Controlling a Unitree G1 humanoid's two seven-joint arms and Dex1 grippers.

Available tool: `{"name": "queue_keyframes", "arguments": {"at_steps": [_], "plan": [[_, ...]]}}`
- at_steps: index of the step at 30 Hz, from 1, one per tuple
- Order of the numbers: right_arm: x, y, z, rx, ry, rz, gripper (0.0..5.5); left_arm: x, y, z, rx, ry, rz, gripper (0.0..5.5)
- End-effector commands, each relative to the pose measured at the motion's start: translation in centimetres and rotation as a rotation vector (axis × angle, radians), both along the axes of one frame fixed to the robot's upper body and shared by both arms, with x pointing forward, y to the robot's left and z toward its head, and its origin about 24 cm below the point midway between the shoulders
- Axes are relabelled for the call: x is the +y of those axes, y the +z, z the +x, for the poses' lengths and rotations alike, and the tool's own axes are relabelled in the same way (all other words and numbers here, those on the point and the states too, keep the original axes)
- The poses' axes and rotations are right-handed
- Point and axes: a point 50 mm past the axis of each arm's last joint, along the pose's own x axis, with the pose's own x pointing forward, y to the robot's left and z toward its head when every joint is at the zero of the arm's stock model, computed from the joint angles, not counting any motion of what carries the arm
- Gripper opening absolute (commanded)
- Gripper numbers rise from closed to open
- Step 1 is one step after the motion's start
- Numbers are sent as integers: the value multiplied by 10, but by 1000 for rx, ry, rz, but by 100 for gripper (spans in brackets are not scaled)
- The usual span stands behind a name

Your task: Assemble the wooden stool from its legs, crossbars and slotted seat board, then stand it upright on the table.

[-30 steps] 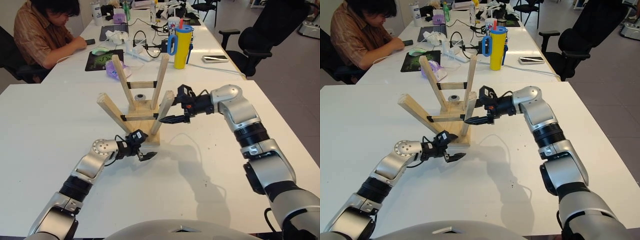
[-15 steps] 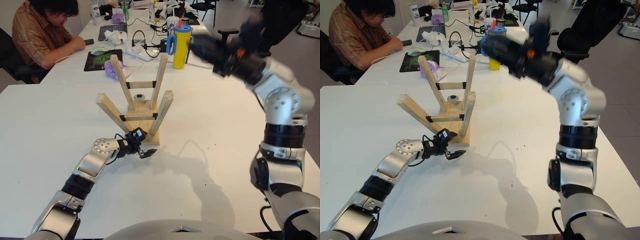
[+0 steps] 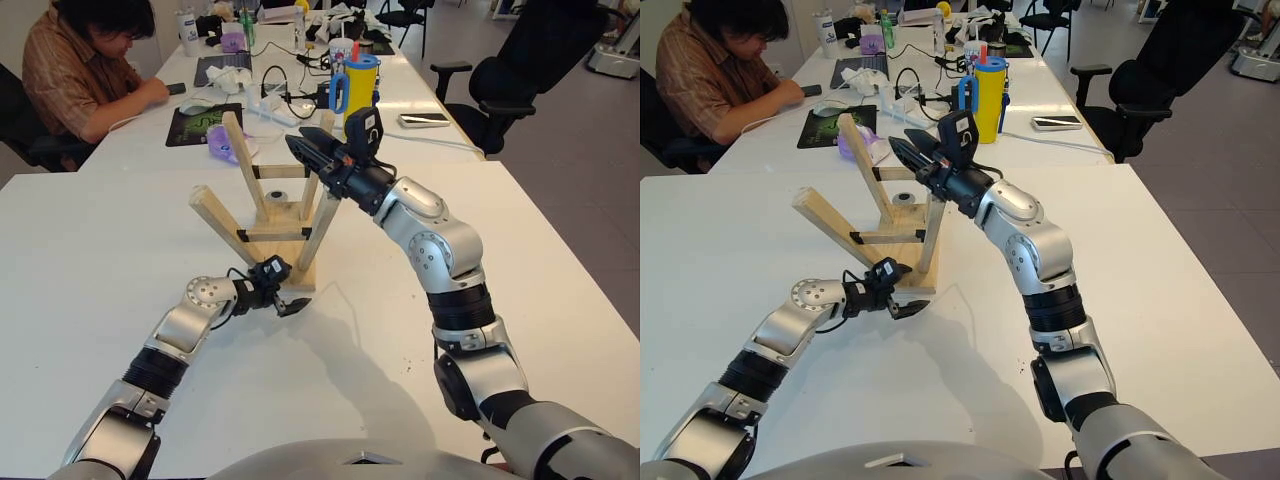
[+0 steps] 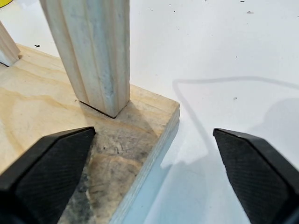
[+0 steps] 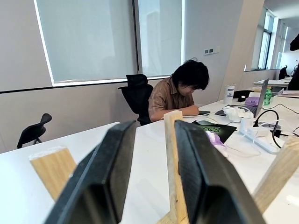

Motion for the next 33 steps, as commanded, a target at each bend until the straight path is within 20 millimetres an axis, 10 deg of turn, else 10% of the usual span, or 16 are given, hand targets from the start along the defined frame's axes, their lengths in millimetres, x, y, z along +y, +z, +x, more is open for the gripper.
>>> {"name": "queue_keyframes", "arguments": {"at_steps": [1,6,9,16,20,28,33], "plan": [[-32,-32,12,89,-150,-106,152,5,-2,-17,-46,108,-97,468],[-59,32,5,-152,-258,76,152,30,45,-53,-117,110,-165,468],[-81,37,-11,-176,-361,137,152,57,55,-74,0,104,-161,468],[-130,-52,-43,191,-817,106,63,124,37,-107,9,530,-400,468],[-100,-58,-53,177,-764,32,7,131,71,-59,-400,865,-355,468],[-78,-47,-43,138,-736,23,3,85,92,-22,-562,1104,-291,468],[21,-44,-53,128,-239,-99,3,43,97,-18,-590,941,-224,468]]}}
